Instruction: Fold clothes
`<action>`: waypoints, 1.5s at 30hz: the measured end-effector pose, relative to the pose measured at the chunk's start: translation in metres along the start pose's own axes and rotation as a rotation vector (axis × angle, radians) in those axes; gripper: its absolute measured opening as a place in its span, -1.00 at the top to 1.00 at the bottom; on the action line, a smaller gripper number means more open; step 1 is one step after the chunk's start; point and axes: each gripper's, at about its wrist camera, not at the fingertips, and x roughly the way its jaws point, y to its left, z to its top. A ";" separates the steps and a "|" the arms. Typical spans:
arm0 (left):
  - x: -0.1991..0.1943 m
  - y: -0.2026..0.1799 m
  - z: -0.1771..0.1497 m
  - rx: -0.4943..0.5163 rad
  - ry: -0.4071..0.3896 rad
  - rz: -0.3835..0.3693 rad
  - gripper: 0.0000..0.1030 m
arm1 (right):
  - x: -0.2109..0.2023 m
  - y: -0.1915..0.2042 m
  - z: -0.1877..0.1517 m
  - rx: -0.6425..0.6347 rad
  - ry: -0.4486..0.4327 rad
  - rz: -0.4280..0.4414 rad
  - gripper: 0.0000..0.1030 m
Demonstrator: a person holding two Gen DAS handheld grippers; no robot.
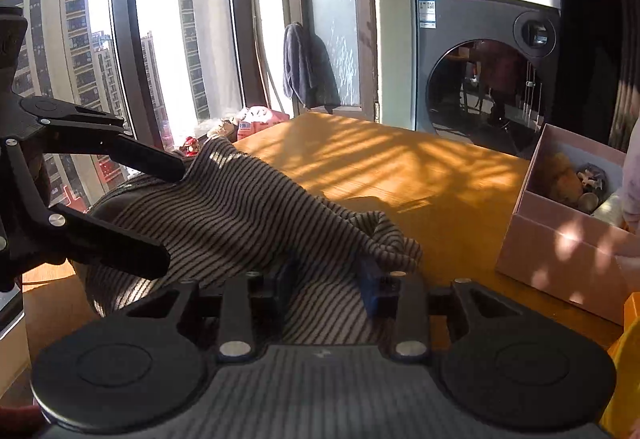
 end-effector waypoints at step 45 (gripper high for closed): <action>0.007 0.072 -0.001 -0.359 -0.019 0.071 -0.99 | -0.024 -0.030 -0.025 0.512 -0.004 0.041 -0.51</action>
